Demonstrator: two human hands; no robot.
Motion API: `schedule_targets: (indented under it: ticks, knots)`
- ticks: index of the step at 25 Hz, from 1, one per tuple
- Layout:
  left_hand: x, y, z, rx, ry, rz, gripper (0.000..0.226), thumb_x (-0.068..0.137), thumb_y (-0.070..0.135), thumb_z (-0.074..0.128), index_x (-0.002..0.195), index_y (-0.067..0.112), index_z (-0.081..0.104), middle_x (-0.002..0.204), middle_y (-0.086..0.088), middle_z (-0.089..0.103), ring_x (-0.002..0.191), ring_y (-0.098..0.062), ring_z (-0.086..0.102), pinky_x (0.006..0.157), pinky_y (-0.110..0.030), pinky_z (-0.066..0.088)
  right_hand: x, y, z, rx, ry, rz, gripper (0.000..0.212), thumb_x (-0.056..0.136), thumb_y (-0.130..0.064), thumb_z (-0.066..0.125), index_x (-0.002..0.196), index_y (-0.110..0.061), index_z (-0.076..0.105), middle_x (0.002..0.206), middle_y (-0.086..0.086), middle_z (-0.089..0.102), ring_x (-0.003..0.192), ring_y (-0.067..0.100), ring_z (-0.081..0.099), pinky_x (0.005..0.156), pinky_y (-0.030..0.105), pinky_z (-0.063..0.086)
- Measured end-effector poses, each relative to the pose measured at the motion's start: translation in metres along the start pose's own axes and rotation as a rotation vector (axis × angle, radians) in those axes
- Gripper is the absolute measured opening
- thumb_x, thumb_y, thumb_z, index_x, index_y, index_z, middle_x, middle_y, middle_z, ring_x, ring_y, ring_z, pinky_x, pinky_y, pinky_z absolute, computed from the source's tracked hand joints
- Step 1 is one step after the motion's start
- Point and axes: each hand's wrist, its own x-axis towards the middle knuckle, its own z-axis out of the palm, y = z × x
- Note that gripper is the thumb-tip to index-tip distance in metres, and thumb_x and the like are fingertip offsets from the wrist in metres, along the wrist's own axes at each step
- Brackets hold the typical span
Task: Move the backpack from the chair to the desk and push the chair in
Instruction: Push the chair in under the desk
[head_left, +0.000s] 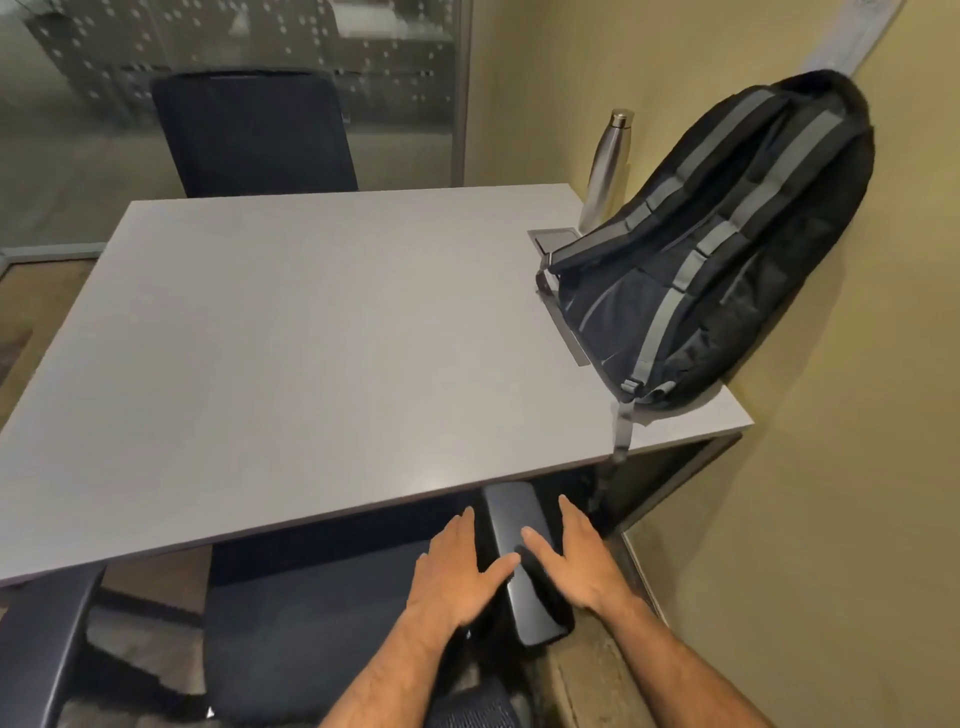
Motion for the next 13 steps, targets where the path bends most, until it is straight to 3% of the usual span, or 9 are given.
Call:
schedule_targets:
  ticks: [5,8,10,13]
  knots:
    - [0.039,0.000,0.031,-0.506,0.017,-0.155,0.093,0.090,0.059,0.067,0.161,0.021,0.021,0.165,-0.003,0.034,0.151,-0.023,0.034,0.121,-0.039,0.032,0.046,0.010,0.013,0.380,-0.034,0.153,0.082,0.102,-0.055,0.057,0.165,-0.016,0.022,0.170,0.009,0.032,0.154,0.030,0.035,0.126,0.046,0.031]
    - [0.057,0.003,0.047,-0.780,0.015,-0.233,0.074,0.089,0.052,0.072,0.151,0.022,0.043,0.143,0.002,0.060,0.129,-0.015,0.060,0.110,-0.036,0.049,0.064,0.016,0.028,0.555,-0.090,0.214,0.063,0.105,-0.046,0.056,0.157,-0.014,0.040,0.151,0.011,0.057,0.135,0.027,0.059,0.116,0.048,0.048]
    - [0.065,0.005,0.056,-0.848,0.027,-0.244,0.053,0.089,0.047,0.073,0.134,0.023,0.059,0.120,0.005,0.072,0.106,-0.011,0.071,0.096,-0.035,0.059,0.068,0.018,0.036,0.702,-0.111,0.220,0.045,0.108,-0.036,0.055,0.146,-0.012,0.053,0.131,0.009,0.070,0.116,0.024,0.071,0.105,0.047,0.058]
    - [0.074,0.009,0.066,-0.880,0.095,-0.282,0.029,0.091,0.036,0.075,0.116,0.023,0.067,0.106,0.001,0.076,0.094,-0.014,0.074,0.090,-0.040,0.061,0.073,0.023,0.041,0.800,-0.103,0.217,0.032,0.109,-0.026,0.053,0.135,-0.010,0.062,0.123,0.011,0.075,0.111,0.025,0.074,0.104,0.046,0.059]
